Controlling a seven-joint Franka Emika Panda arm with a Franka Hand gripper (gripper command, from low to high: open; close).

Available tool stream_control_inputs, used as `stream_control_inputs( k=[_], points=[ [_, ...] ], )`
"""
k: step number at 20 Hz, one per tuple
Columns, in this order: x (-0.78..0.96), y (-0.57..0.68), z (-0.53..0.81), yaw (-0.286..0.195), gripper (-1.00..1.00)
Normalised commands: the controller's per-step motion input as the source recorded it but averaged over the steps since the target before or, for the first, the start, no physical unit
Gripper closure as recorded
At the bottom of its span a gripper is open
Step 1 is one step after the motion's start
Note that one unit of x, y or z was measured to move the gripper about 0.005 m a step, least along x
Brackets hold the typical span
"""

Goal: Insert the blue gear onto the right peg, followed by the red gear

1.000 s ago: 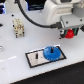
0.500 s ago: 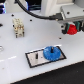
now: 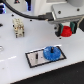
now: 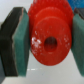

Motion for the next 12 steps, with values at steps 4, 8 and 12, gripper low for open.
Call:
stream_control_inputs(
  k=[4, 8, 12],
  points=[
    [0.62, -0.29, 0.10, 0.000, 1.00],
    [0.61, -0.21, 0.00, 0.000, 1.00],
    [0.48, -0.16, -0.03, 0.000, 1.00]
  ],
)
